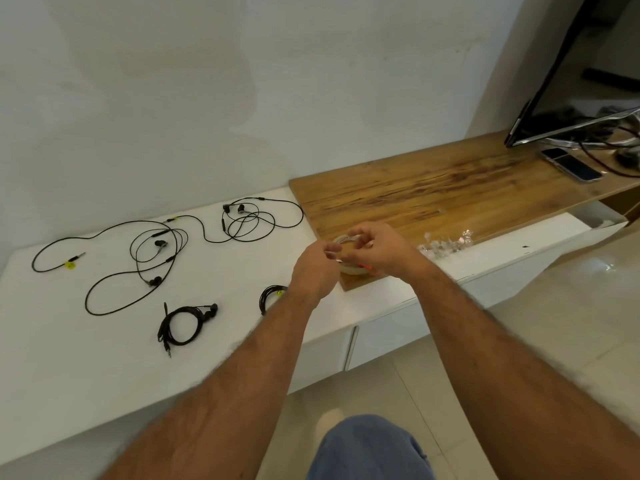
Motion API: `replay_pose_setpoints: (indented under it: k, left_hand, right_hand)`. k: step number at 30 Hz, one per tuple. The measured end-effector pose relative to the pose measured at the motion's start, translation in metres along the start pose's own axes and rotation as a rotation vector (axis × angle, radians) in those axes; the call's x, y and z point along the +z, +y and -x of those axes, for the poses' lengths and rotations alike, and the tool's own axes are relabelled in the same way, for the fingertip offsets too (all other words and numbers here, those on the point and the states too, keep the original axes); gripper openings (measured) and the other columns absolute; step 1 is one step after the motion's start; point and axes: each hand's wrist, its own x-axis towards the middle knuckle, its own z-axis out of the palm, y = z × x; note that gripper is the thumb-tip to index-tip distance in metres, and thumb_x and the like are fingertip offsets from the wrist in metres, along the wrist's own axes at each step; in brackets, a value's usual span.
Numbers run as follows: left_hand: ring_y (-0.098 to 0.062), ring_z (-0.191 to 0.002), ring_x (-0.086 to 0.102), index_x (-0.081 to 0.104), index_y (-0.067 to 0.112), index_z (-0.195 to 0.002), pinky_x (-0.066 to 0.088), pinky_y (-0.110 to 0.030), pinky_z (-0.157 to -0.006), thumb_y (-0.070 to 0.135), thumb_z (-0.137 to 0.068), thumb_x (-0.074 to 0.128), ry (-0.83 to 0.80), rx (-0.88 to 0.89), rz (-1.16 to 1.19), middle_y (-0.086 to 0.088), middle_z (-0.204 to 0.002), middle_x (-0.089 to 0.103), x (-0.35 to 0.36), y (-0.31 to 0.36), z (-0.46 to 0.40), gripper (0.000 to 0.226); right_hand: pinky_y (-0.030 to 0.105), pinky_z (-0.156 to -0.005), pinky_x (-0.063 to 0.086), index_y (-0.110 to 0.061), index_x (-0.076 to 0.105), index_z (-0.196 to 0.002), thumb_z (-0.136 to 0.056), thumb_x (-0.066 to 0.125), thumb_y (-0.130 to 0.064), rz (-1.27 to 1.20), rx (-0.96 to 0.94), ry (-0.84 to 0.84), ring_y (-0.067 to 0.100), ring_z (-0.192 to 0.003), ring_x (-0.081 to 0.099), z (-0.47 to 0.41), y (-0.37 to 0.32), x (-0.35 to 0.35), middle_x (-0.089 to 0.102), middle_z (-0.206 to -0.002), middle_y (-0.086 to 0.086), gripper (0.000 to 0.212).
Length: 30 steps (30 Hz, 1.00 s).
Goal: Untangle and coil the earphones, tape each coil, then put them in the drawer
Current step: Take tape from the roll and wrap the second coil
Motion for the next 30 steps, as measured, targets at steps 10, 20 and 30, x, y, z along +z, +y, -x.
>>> replay_pose_setpoints:
  k: [10, 20, 30]
  left_hand:
    - [-0.010, -0.083, 0.059, 0.065, 0.019, -0.114, 0.051, -0.029, -0.072, 0.001, -0.088, 0.045, 0.057, -0.034, 0.117, -0.001, -0.115, 0.065, -0.058, -0.020, 0.039, 0.037]
    - [-0.009, -0.057, 0.049, 0.066, 0.018, -0.103, 0.032, -0.017, -0.040, 0.009, -0.092, 0.056, 0.523, -0.069, 0.596, -0.001, -0.086, 0.066, -0.200, -0.068, 0.082, 0.018]
    - [-0.019, -0.072, 0.066, 0.071, 0.018, -0.082, 0.054, -0.035, -0.070, 0.021, -0.086, 0.067, 0.470, -0.228, -0.019, -0.001, -0.075, 0.070, -0.223, -0.151, 0.074, 0.006]
  right_hand:
    - [0.028, -0.068, 0.056, -0.018, 0.073, -0.082, -0.084, 0.074, -0.022, 0.140, -0.139, -0.011, 0.004, -0.071, 0.062, 0.007, -0.037, 0.038, 0.069, -0.076, -0.007, 0.005]
    - [0.038, -0.062, 0.055, -0.012, 0.066, -0.081, -0.088, 0.065, -0.015, -0.018, -0.220, -0.088, 0.006, -0.055, 0.062, 0.021, -0.103, 0.120, 0.065, -0.076, -0.002, 0.008]
    - [0.031, -0.060, 0.053, -0.008, 0.065, -0.085, -0.087, 0.064, -0.017, -0.198, -0.134, -0.093, 0.007, -0.060, 0.064, 0.031, -0.112, 0.173, 0.068, -0.078, 0.002, 0.010]
